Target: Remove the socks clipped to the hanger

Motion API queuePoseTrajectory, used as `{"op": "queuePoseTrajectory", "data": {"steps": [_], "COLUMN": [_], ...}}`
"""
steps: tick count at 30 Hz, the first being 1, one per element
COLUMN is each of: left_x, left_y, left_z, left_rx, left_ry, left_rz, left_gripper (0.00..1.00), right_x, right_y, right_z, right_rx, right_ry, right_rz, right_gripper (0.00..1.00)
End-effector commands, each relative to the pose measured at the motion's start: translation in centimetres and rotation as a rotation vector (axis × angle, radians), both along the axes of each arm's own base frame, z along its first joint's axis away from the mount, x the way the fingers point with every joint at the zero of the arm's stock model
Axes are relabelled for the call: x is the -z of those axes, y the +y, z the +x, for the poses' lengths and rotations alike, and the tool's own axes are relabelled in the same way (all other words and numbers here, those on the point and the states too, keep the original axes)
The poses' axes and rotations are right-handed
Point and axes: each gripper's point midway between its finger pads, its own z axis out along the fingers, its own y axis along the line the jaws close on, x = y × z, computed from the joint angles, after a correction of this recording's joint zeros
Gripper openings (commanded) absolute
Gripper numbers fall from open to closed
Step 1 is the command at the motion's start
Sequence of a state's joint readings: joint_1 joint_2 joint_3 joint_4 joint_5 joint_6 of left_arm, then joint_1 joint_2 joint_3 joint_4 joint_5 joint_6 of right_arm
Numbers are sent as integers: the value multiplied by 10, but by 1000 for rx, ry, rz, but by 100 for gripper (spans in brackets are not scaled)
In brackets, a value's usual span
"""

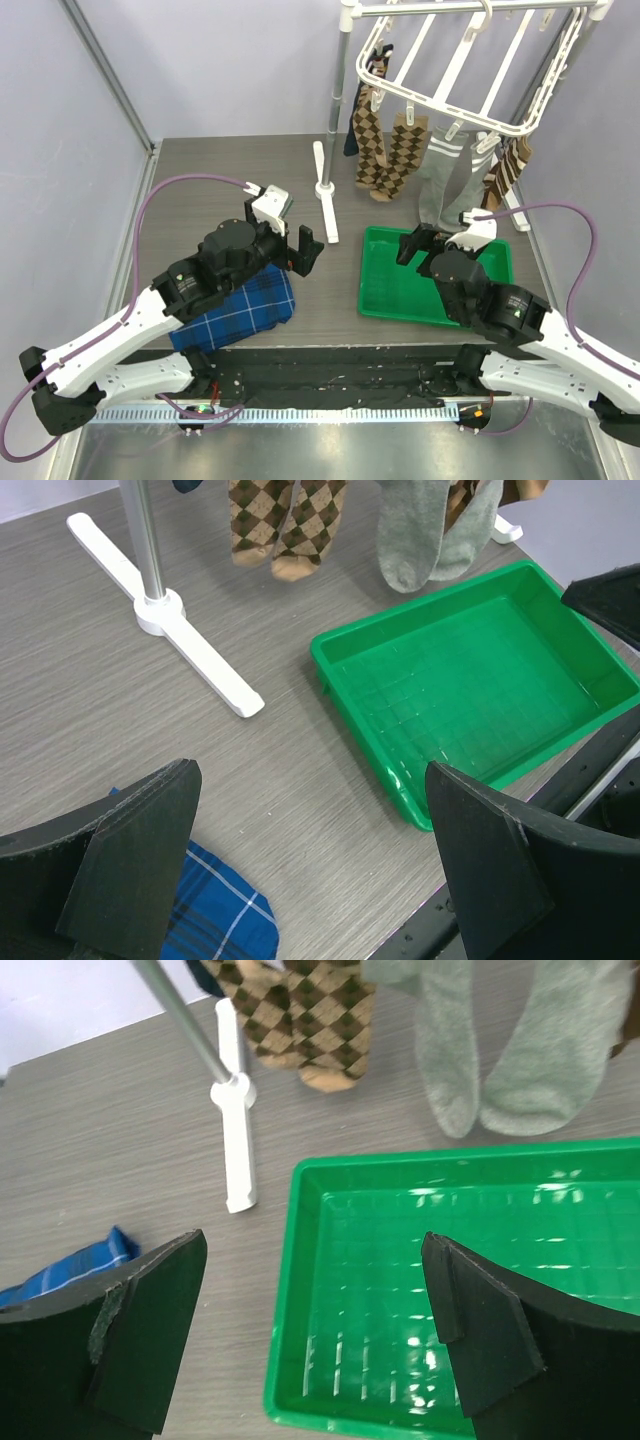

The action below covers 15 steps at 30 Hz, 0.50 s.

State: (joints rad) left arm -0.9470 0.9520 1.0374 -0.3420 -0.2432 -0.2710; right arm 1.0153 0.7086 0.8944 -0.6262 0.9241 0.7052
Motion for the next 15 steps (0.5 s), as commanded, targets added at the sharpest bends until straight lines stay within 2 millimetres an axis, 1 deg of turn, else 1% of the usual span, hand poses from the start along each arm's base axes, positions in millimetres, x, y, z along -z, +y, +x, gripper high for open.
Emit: {"op": "queuePoseTrajectory", "data": {"steps": [1,3,4,6,7,8,10,11,12,13,14,15], "left_x": [-23,-24,-24,-24,-23,-23,-23,-23,-24,-24,-24,-24], "left_y": [2,2,1,1,1,1,0,0,0,0,0,0], "left_z": [-1,-2,-3,-3,-3,-2,-3,-3,-4,-4,-4,-4], "left_rx": [5,11,18,17,17,15,18,20,23,24,24,24], "left_ry": [-51,-48,-48,-49,-46,-47,-46,-46,-46,-47,-48,-48], "left_rz": [-44,-49,-51,-50,-48,-48,-48,-49,-50,-49,-53,-50], "left_gripper": [100,100,100,100,100,100,100,100,100,100,100,100], "right_x": [-30,-36,-44,-53,-60,-63,-67,-66,-63,-57,-51,-46], "right_y": [-19,-32,-38,-51,-56,-66,-71,-75,-93,-88,-95,-112], "right_z": [8,12,13,16,17,20,28,33,43,51,56,60], "right_rx": [77,156,181,250,264,302,298,282,325,262,263,307], "right_ry": [-73,-86,-95,-102,-102,-96,-72,-52,-15,10,36,64], "right_rz": [-132,-217,-261,-317,-342,-362,-383,-424,-431,-423,-431,-429], "right_gripper": [97,95,95,95,94,91,89,88,87,86,85,84]}}
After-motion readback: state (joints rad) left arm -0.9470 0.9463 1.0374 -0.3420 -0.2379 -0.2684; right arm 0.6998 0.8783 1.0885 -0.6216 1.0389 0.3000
